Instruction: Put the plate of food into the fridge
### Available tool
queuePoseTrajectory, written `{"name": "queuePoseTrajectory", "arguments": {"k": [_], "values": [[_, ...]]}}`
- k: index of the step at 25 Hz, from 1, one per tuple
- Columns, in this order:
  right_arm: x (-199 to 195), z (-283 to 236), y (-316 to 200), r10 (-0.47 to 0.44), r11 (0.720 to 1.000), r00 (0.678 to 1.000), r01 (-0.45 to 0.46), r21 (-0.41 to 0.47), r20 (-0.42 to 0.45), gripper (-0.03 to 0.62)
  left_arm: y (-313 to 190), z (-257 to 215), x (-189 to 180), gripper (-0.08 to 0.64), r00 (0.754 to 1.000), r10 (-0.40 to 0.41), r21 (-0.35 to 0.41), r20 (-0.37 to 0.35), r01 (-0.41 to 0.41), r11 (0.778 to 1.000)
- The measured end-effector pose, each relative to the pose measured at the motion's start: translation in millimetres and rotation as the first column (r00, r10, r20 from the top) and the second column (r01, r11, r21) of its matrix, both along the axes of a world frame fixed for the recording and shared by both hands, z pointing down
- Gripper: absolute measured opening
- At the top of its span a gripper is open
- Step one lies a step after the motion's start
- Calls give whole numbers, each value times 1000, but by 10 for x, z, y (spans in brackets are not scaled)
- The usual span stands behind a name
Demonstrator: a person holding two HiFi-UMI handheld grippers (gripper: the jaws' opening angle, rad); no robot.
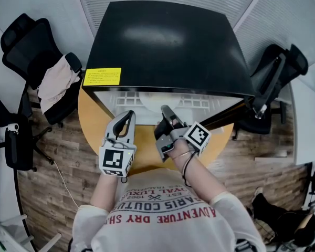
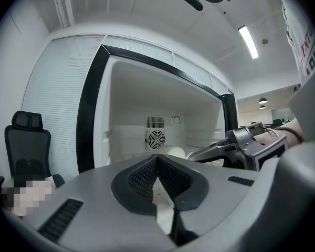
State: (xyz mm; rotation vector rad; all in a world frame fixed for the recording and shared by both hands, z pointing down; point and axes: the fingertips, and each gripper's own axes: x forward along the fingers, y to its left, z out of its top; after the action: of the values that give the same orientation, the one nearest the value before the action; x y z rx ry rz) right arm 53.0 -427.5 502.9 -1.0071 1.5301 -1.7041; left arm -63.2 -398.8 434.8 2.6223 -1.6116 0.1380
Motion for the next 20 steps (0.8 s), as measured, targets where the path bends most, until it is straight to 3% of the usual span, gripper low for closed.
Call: {"name": "queuePoseTrajectory", "arguments": {"k": [4, 12, 16, 20], "values": [[1, -6, 1, 1, 1000, 999, 1, 30, -47, 61, -19, 23, 15, 32, 1000, 8, -8, -5, -8, 1000], [1, -36, -1, -1, 999, 1000, 2, 41, -23, 61, 26, 22, 42, 32, 1000, 22, -6, -1, -22, 1000], [-15, -124, 38, -13, 997, 1000, 14, 71, -27, 155, 87, -10, 36, 32, 1000, 22, -1, 5, -22, 1000], [-44, -242, 195, -43, 990, 997, 51, 130, -71, 164, 164, -25, 50, 32, 1000, 25, 6, 2, -25, 1000]]}}
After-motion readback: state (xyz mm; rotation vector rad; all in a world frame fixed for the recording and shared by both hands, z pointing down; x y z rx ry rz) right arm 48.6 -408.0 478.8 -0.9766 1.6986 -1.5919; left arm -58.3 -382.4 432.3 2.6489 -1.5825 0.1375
